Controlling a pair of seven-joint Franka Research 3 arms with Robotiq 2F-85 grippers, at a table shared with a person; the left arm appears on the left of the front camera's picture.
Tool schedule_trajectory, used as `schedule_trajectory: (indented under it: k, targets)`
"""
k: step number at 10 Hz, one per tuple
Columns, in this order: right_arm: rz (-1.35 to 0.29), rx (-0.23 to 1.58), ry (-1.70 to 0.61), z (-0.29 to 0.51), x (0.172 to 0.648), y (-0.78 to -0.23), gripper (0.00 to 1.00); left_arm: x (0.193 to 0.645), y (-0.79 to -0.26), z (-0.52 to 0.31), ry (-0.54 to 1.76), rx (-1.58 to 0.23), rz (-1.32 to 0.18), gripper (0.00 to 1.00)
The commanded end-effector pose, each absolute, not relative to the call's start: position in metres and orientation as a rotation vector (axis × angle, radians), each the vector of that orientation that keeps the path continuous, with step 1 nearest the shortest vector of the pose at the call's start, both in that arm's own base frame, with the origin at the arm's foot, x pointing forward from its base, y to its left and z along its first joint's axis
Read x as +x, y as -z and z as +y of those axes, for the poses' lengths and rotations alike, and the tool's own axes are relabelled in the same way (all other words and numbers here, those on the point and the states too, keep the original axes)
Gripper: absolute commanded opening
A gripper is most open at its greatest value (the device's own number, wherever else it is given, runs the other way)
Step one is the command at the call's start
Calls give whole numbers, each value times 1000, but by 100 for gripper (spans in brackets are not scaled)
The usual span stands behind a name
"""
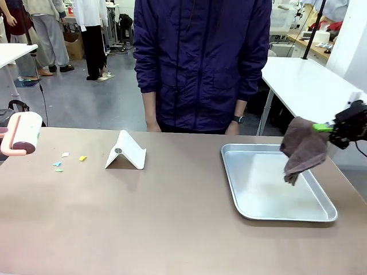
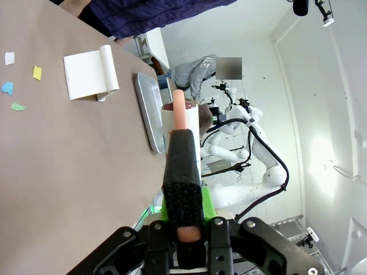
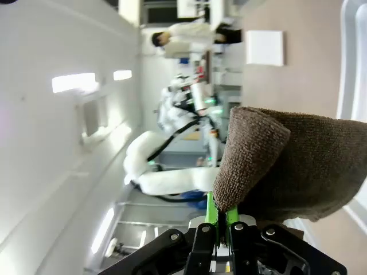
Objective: Clean the surface of the table.
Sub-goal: If a person points to the right, clean the right side of the table with your right hand, and if they point to the left, clean the left side with your left hand.
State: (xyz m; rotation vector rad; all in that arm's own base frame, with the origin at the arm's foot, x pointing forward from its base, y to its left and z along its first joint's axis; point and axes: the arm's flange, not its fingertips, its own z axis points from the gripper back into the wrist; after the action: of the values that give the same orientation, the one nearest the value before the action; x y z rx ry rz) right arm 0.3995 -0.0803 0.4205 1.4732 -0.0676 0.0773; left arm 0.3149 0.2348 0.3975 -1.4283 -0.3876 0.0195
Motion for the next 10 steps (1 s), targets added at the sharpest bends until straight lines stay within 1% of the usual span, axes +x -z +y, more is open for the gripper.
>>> schedule_trajectory:
  k: [1,2,4,5,10]
  targets:
    - [-124,1565,-44,-89,378,-431,6,314,-399,234,-16,-1435,-400,22]
    - [-148,1586,11,-92,368,-433,6,314,-399,234,-16,-1435,-400,22]
    - [-120,1575,101,-93,376,-424,6,314,-399,234,-16,-1435,-400,22]
    - [-119,1562,-23,-101,372,-427,6,314,-399,234,-16,-1435,-400,22]
    - [-119,1562,-23,-101,372,-427,6,314,-399,234,-16,-1435,-400,22]
